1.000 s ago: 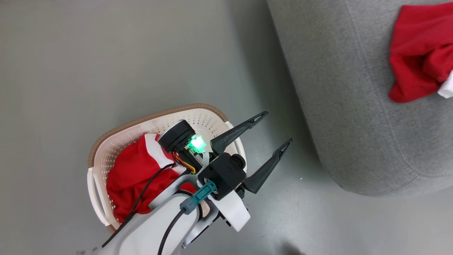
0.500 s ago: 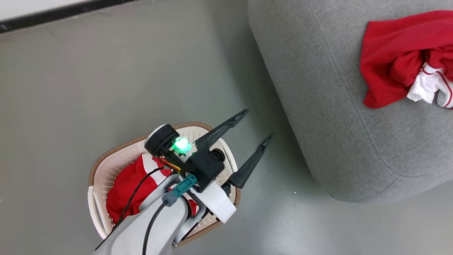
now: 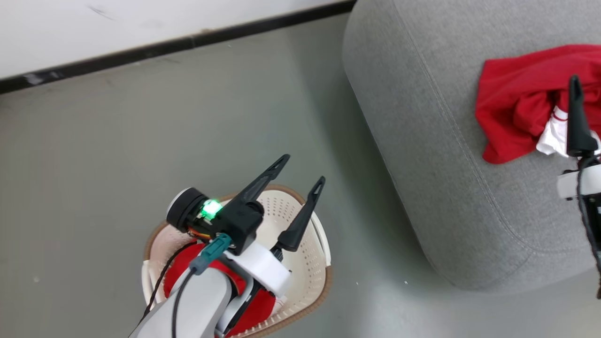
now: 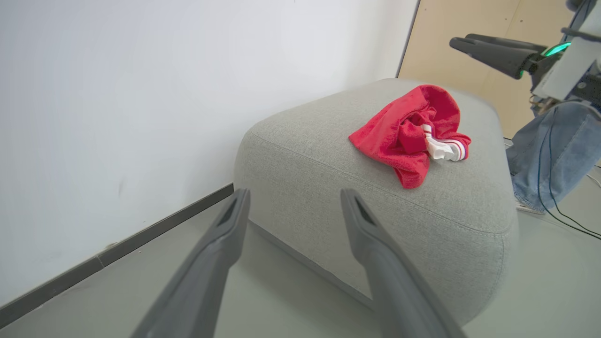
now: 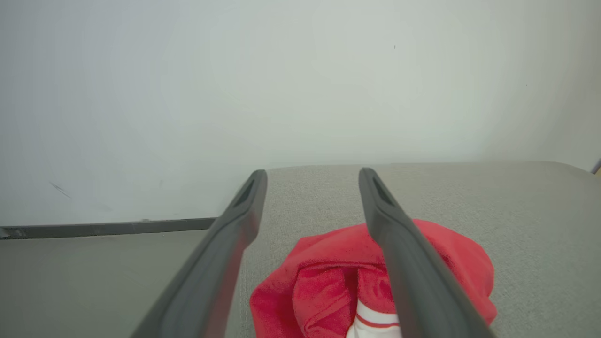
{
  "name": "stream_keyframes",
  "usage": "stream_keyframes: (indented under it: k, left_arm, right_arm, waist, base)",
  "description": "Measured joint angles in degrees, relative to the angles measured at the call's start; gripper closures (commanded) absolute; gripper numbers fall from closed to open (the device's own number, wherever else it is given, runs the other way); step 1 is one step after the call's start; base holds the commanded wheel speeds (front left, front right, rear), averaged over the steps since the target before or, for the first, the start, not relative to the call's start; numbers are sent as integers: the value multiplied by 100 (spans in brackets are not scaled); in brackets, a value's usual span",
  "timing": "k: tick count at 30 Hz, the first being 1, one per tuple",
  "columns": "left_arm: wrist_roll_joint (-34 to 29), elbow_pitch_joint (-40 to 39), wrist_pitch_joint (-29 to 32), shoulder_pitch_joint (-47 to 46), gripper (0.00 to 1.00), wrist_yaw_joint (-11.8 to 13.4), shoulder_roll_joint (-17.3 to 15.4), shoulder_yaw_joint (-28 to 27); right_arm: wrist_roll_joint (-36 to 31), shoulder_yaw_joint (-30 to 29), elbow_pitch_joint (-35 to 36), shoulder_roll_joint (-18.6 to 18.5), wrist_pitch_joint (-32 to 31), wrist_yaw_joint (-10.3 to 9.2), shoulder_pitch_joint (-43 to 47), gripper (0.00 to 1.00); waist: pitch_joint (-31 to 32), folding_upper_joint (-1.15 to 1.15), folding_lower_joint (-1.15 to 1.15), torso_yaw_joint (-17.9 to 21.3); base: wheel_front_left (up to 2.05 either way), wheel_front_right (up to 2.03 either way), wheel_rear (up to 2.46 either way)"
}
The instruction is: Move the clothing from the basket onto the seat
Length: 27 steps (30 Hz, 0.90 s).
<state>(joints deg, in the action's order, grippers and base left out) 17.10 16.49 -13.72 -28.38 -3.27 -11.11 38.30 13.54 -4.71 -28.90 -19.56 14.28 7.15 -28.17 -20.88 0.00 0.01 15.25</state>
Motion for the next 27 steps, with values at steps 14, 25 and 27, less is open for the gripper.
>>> stream_keyframes:
  k: [14,25,27]
  left_arm:
    - [352,152,-43,590,0,552,8,-779]
    - [446,114,-44,886,0,833,-8,-1319]
    - [447,114,-44,976,0,872,-13,-1416]
  right_arm:
    - [-359,390,333,537,1,-1,225,0]
    - [-555,657,387,1021,1,-1,546,0]
    - [-636,657,391,1091,1,-1,626,0]
  waist:
    - [605,0,0,-463]
    - [1037,0,-1,-816]
    - [1110,0,0,-869]
  base:
    - [0,0,0]
    - [0,0,0]
    - [0,0,0]
